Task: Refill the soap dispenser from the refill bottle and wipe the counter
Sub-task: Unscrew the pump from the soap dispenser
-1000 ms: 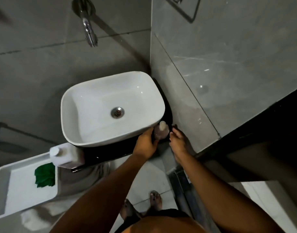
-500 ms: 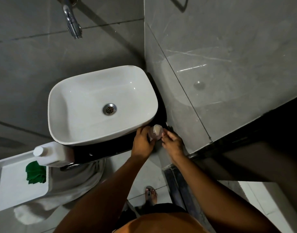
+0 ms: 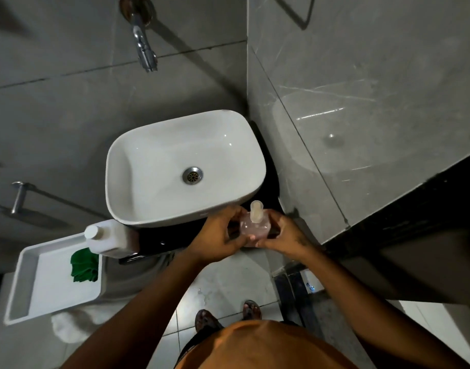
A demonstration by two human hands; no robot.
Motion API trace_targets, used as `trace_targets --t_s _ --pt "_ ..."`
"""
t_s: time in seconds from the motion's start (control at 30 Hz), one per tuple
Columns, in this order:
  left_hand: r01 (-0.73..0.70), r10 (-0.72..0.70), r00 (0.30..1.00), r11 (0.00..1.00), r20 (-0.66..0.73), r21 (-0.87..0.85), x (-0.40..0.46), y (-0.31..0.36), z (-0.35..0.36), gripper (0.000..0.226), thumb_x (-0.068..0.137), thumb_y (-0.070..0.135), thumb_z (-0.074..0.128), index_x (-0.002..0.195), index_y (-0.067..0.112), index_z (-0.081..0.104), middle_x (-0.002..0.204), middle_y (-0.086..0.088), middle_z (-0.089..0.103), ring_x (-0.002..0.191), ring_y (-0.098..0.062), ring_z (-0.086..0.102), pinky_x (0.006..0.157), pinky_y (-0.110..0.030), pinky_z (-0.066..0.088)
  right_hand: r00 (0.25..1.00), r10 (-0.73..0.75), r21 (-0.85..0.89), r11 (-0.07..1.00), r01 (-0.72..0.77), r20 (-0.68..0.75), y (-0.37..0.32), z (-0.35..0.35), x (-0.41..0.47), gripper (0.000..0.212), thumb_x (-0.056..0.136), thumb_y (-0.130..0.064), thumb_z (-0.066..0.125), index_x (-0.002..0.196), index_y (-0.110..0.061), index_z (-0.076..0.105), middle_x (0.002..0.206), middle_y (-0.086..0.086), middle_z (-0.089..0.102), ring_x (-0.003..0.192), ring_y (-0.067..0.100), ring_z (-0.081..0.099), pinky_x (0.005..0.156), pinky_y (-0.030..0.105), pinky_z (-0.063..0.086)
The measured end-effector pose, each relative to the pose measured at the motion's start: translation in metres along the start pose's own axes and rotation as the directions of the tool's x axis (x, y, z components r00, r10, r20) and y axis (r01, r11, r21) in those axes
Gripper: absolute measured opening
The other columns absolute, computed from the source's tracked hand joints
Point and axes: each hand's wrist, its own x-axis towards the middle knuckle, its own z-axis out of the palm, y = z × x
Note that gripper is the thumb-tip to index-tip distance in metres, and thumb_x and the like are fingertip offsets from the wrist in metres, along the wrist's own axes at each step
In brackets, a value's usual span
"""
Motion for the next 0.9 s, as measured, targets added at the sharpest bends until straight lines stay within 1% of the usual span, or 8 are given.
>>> trace_targets --t_s 0.1,0.23,0.37,0.43,0.5,0.6,0.77,0.9 --pt "0.010 -0.010 1.000 0.999 0.009 -0.053 -0.005 0.009 -0.016 0.050 0.083 0.018 0.086 0.128 0.020 0.064 0.125 0.002 0.072 0.115 -0.006 0.069 0.100 -0.028 0.055 0.997 -0.071 -0.082 0.994 0.074 0.041 -0.017 0.000 0.002 0.062 0.057 -0.034 0.086 0.108 -0.058 0.060 0.105 -0.026 0.071 0.099 0.000 0.069 0.084 0.017 0.055" --pt "0.102 -0.097 0.995 0.969 0.032 -0.225 -0.008 0.016 -0.033 0.058 0.092 0.014 0.077 0.146 0.015 0.056 0.145 0.000 0.064 0.137 -0.016 0.058 0.114 -0.042 0.047 0.990 -0.114 -0.117 0.985 0.124 0.089 -0.029 0.006 0.002 0.065 0.058 -0.031 0.084 0.110 -0.061 0.059 0.108 -0.024 0.072 0.101 -0.002 0.069 0.084 0.018 0.057" --pt "0.131 -0.149 0.988 0.946 -0.038 -0.297 -0.004 0.028 -0.041 0.028 0.087 0.011 0.082 0.113 0.020 0.076 0.116 0.002 0.078 0.114 -0.015 0.072 0.101 -0.035 0.055 0.987 -0.141 -0.118 0.982 0.150 0.081 -0.041 0.015 0.004 0.072 0.056 -0.038 0.091 0.121 -0.043 0.061 0.114 -0.012 0.073 0.105 0.002 0.069 0.093 0.032 0.059" --pt "0.143 -0.185 0.977 0.940 -0.109 -0.310 -0.002 0.026 -0.046 0.032 0.071 0.016 0.094 0.096 0.023 0.076 0.103 -0.003 0.077 0.102 -0.021 0.073 0.094 -0.038 0.057 0.985 -0.157 -0.154 0.974 0.167 0.072 -0.047 0.020 0.004 0.077 0.056 -0.045 0.091 0.126 -0.036 0.061 0.117 -0.013 0.072 0.108 0.002 0.068 0.096 0.036 0.058" --pt "0.124 -0.160 0.982 0.944 -0.095 -0.305 -0.003 0.025 -0.053 0.040 0.066 0.021 0.096 0.100 0.026 0.076 0.106 -0.002 0.076 0.105 -0.022 0.071 0.097 -0.039 0.057 0.982 -0.177 -0.183 0.965 0.186 0.069 -0.051 0.027 0.002 0.080 0.058 -0.047 0.091 0.130 -0.030 0.061 0.120 -0.011 0.072 0.111 0.003 0.067 0.097 0.038 0.057" --pt "0.094 -0.107 0.994 0.922 -0.012 -0.376 -0.008 0.023 -0.062 0.042 0.075 0.005 0.081 0.108 0.030 0.076 0.112 0.004 0.078 0.112 -0.017 0.072 0.100 -0.032 0.055 0.984 -0.175 -0.182 0.967 0.177 0.027 -0.054 0.036 -0.001 0.076 0.058 -0.043 0.093 0.126 -0.030 0.063 0.116 -0.011 0.073 0.108 0.004 0.069 0.095 0.041 0.058" --pt "0.098 -0.114 0.993 0.911 -0.015 -0.400 -0.019 0.013 -0.069 0.054 0.070 0.005 0.090 0.118 0.019 0.069 0.122 -0.001 0.074 0.118 -0.020 0.069 0.105 -0.034 0.054 0.990 -0.139 -0.182 0.974 0.134 -0.015 -0.056 0.052 -0.007 0.076 0.055 -0.045 0.093 0.124 -0.034 0.062 0.116 -0.013 0.073 0.108 0.004 0.068 0.094 0.040 0.058" --pt "0.090 -0.113 0.993 0.882 -0.023 -0.463 -0.030 0.005 -0.073 0.044 0.072 -0.002 0.087 0.107 0.019 0.070 0.108 0.007 0.075 0.106 -0.014 0.071 0.100 -0.035 0.057 0.991 -0.125 -0.180 0.977 0.113 -0.057 -0.051 0.064 -0.014 0.073 0.057 -0.041 0.094 0.122 -0.038 0.062 0.115 -0.019 0.071 0.107 0.000 0.067 0.091 0.033 0.058"
